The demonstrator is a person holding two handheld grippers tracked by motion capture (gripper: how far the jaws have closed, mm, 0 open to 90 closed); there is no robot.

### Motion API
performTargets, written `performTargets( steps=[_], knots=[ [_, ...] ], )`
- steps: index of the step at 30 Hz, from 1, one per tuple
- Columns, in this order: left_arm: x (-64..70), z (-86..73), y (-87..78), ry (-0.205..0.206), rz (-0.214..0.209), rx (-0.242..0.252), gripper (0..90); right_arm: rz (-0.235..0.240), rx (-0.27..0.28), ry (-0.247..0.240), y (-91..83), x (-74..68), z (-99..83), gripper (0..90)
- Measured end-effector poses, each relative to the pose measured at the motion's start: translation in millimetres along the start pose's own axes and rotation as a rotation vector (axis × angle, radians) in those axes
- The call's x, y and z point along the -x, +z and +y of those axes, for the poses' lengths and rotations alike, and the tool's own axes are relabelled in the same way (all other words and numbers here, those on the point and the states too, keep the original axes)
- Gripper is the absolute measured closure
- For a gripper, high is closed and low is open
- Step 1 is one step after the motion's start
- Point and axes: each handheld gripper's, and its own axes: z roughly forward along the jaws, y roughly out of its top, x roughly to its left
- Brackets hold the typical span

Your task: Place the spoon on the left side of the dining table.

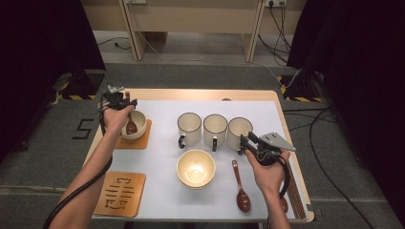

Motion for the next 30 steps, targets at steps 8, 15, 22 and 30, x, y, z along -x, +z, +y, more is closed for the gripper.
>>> performTargets(
  steps=[8,15,22,30],
  knots=[
    [2.9,-8.8,-36.1,0.025,-0.036,0.024,42.4,-0.020,-0.022,-0.010,-3.6,8.9,5.3,63.4],
    [3.9,-31.4,-64.8,0.014,-0.082,0.036,39.1,-0.048,-0.071,-0.008,-9.1,22.1,10.7,63.3],
    [0.2,-48.7,-81.2,0.009,-0.076,0.044,38.0,-0.084,-0.156,0.033,-16.9,40.4,8.8,61.8],
    [-1.3,-52.2,-86.6,-0.002,-0.080,0.044,37.2,-0.101,-0.186,0.057,-24.0,52.3,4.3,60.6]
  ],
)
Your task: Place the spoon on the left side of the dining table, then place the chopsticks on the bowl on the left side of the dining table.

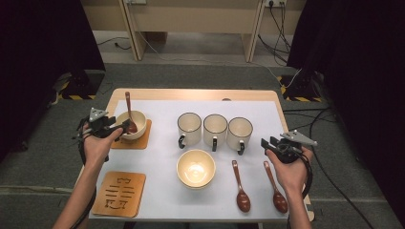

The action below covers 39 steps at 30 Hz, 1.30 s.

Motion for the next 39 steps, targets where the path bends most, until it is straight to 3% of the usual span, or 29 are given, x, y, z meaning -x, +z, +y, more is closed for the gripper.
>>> performTargets(
  steps=[8,19,34,39],
  knots=[
    [-1.8,-1.1,-6.0,-0.008,0.004,0.014,37.0,-0.016,-0.052,0.020,1.0,9.4,0.0,61.0],
    [1.9,-7.5,-10.5,-0.001,-0.007,0.004,37.1,-0.024,-0.179,0.037,-2.9,19.1,-4.2,62.7],
    [3.7,-10.1,-13.6,-0.001,-0.023,0.002,37.2,-0.067,-0.452,0.074,-0.8,40.1,-23.6,70.8],
    [4.4,-9.2,-12.8,-0.001,-0.027,0.005,37.3,-0.072,-0.510,0.099,3.6,45.2,-26.9,72.5]
  ],
)
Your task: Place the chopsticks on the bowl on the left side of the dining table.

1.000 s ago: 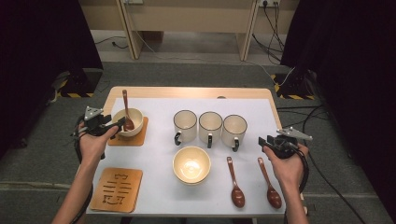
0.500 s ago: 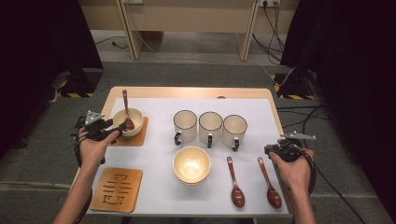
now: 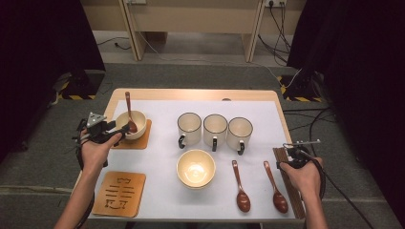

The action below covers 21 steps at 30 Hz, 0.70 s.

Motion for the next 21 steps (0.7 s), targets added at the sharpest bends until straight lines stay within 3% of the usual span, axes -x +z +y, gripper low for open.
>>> performTargets(
  steps=[7,21],
  knots=[
    [0.2,0.2,0.0,0.002,0.002,0.001,37.3,-0.008,-0.072,0.028,7.5,3.7,0.0,73.5],
    [-0.2,0.3,-0.7,0.002,0.006,0.004,37.6,-0.041,-0.121,0.038,18.2,4.4,0.4,73.1]
  ],
)
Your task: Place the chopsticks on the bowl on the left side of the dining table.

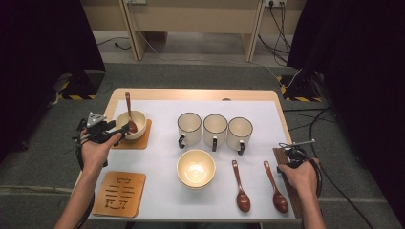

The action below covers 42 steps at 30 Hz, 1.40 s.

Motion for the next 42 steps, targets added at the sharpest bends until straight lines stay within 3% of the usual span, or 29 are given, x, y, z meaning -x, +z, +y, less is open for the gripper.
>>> performTargets(
  steps=[20,28,32,35,42],
  knots=[
    [1.6,-0.4,0.2,0.005,0.001,0.006,38.0,0.005,-0.042,-0.026,7.2,-5.1,6.9,72.1],
    [1.3,0.3,-0.8,0.005,0.004,0.009,38.0,-0.005,-0.111,-0.036,3.7,-6.7,7.3,77.0],
    [1.8,0.1,-0.7,0.005,0.004,0.014,38.0,-0.008,-0.162,-0.031,3.8,-8.0,8.0,77.3],
    [2.1,0.4,-0.8,0.004,0.003,0.012,38.1,-0.002,-0.171,-0.038,4.2,-7.8,9.2,77.2],
    [2.5,0.8,-1.5,0.006,0.002,0.017,38.1,-0.028,-0.243,-0.055,6.2,-12.2,13.3,77.4]
  ],
)
